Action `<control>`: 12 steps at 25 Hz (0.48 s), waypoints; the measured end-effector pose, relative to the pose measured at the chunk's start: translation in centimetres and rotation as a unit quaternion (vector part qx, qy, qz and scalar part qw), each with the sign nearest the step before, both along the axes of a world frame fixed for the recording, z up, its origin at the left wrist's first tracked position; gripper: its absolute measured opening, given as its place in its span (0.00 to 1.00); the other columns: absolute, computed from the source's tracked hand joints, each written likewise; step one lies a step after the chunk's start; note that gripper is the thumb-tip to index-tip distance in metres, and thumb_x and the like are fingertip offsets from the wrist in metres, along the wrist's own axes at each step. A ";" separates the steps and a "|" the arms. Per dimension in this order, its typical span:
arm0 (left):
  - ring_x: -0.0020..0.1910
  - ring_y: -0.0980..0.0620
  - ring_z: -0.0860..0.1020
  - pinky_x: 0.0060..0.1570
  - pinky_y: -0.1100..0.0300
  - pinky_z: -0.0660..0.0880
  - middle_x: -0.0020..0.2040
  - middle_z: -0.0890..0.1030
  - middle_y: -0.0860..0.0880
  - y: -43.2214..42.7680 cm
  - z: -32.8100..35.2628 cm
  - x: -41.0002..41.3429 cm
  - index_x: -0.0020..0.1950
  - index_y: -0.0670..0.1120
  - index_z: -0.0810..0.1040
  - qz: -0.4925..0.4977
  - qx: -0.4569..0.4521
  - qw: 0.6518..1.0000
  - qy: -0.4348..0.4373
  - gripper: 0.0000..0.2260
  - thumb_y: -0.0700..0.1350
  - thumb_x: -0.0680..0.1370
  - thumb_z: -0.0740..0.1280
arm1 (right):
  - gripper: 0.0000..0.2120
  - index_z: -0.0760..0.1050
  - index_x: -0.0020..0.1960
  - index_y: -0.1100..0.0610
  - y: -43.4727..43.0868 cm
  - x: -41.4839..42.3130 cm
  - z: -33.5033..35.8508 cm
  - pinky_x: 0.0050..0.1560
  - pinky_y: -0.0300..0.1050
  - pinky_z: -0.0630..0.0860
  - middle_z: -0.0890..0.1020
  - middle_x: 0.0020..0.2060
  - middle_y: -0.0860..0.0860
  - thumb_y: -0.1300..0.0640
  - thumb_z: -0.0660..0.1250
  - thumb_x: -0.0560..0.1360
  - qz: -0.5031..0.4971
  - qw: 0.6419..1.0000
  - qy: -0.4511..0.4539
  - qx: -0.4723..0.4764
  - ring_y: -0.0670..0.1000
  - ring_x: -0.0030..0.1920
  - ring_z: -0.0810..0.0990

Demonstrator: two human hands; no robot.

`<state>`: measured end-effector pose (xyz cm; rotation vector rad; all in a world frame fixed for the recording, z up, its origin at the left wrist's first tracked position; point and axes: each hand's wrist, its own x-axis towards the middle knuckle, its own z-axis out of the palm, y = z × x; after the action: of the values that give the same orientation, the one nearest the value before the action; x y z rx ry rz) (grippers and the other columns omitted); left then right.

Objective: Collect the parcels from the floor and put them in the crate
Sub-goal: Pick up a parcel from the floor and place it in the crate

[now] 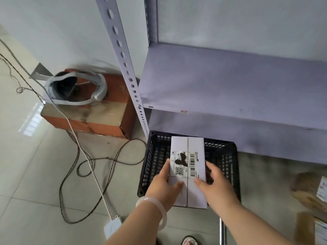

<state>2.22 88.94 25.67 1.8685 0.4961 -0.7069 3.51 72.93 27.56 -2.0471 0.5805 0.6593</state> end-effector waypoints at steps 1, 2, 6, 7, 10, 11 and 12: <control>0.53 0.59 0.76 0.50 0.66 0.72 0.59 0.75 0.62 0.6 -1.7 0.9 0.75 0.63 0.51 -0.006 0.010 1.000 -0.001 0.33 0.48 0.76 0.66 | 0.30 0.63 0.72 0.45 0.6 0.6 -2.2 0.50 0.40 0.70 0.77 0.53 0.42 0.55 0.71 0.74 -0.003 1.000 0.004 0.006 0.43 0.51 0.74; 0.51 0.60 0.76 0.49 0.65 0.72 0.57 0.75 0.61 1.2 -4.1 1.6 0.76 0.63 0.51 -0.010 0.019 1.000 -0.002 0.33 0.48 0.77 0.65 | 0.30 0.63 0.72 0.45 1.3 1.3 -4.9 0.49 0.38 0.69 0.77 0.56 0.43 0.54 0.70 0.74 -0.006 1.000 0.008 0.013 0.42 0.51 0.72; 0.49 0.61 0.74 0.52 0.64 0.69 0.55 0.74 0.61 3.1 -13.6 4.8 0.76 0.62 0.52 -0.004 0.037 0.999 0.020 0.31 0.46 0.78 0.64 | 0.30 0.61 0.73 0.44 3.7 3.8 -14.9 0.52 0.38 0.67 0.74 0.58 0.41 0.54 0.69 0.75 -0.022 0.999 0.012 0.029 0.42 0.54 0.70; 0.51 0.59 0.75 0.52 0.64 0.69 0.57 0.75 0.59 3.2 -16.1 5.2 0.76 0.61 0.51 -0.004 0.049 0.999 0.024 0.32 0.45 0.78 0.64 | 0.31 0.61 0.73 0.44 4.1 4.2 -17.4 0.55 0.39 0.69 0.74 0.58 0.40 0.54 0.69 0.75 -0.025 0.999 0.010 0.030 0.43 0.55 0.72; 0.60 0.51 0.75 0.53 0.60 0.70 0.65 0.74 0.50 2.9 -21.8 5.9 0.77 0.56 0.50 -0.013 0.093 0.995 0.015 0.32 0.44 0.78 0.64 | 0.30 0.61 0.73 0.44 4.8 4.6 -23.3 0.59 0.43 0.72 0.77 0.63 0.45 0.54 0.69 0.75 -0.027 0.999 0.028 0.028 0.45 0.56 0.75; 0.61 0.49 0.75 0.53 0.60 0.70 0.66 0.73 0.48 2.6 -23.4 5.9 0.77 0.54 0.50 -0.017 0.104 0.994 0.020 0.32 0.44 0.78 0.63 | 0.30 0.60 0.74 0.44 5.0 4.6 -25.0 0.58 0.43 0.71 0.77 0.63 0.46 0.55 0.68 0.75 -0.026 0.999 0.039 0.025 0.46 0.57 0.75; 0.62 0.48 0.74 0.53 0.60 0.70 0.66 0.73 0.46 2.5 -24.8 5.7 0.77 0.52 0.50 -0.025 0.123 0.992 0.031 0.31 0.43 0.79 0.62 | 0.30 0.60 0.74 0.44 5.2 4.7 -26.5 0.58 0.43 0.71 0.77 0.64 0.47 0.55 0.68 0.75 -0.024 0.998 0.049 0.021 0.47 0.59 0.75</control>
<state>7.88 91.49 0.83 2.1002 0.6013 -0.7673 8.21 78.09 1.11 -1.9638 0.6653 0.7407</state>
